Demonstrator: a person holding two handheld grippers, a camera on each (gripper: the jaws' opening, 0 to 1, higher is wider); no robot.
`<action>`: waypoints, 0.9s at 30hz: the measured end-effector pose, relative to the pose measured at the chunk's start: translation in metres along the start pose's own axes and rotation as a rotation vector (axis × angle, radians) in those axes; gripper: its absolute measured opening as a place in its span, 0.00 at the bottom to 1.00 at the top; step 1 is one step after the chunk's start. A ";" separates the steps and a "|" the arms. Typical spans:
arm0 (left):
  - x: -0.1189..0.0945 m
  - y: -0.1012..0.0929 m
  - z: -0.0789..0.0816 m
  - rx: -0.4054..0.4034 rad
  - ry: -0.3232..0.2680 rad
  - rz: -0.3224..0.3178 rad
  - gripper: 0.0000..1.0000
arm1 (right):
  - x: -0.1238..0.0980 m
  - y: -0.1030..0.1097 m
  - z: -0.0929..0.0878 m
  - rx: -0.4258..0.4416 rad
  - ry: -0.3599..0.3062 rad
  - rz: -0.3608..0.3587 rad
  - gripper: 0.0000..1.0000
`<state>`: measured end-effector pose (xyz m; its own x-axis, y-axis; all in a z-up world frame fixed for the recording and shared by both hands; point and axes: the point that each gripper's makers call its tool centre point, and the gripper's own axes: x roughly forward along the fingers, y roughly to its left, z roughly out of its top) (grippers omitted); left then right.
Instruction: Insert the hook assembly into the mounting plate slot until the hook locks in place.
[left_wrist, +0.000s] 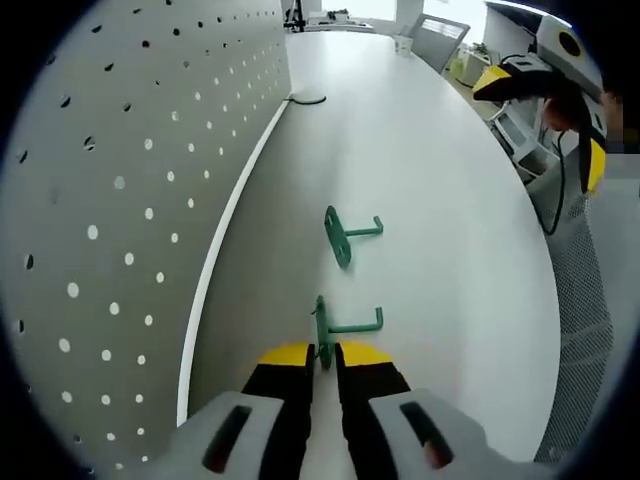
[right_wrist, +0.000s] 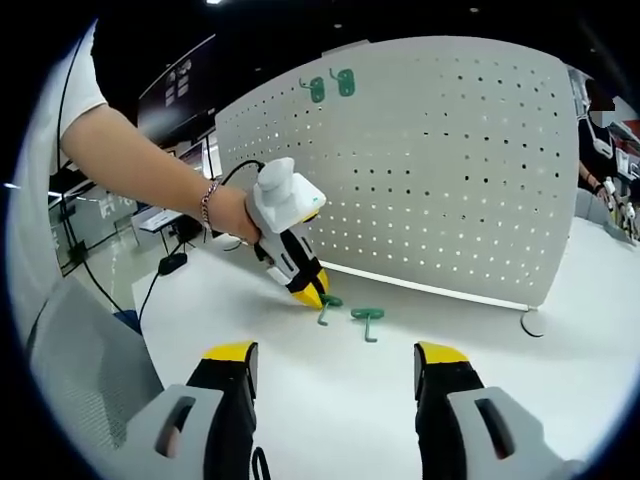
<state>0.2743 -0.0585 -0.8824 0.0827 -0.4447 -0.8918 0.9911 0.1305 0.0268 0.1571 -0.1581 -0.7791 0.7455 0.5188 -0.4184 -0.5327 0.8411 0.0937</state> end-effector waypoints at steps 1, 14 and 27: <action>0.000 0.000 0.000 0.002 0.001 0.000 0.10 | 0.000 0.000 0.000 0.000 0.000 0.000 0.61; -0.001 0.003 0.000 -0.022 0.005 0.013 0.03 | -0.001 -0.001 0.001 -0.001 0.000 -0.002 0.60; 0.000 0.003 -0.001 -0.012 0.010 0.016 0.03 | 0.000 -0.001 0.000 -0.005 0.002 -0.002 0.60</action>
<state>0.2770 -0.0573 -0.8825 0.0980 -0.4338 -0.8957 0.9882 0.1488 0.0360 0.1574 -0.1586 -0.7791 0.7457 0.5169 -0.4205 -0.5331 0.8414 0.0888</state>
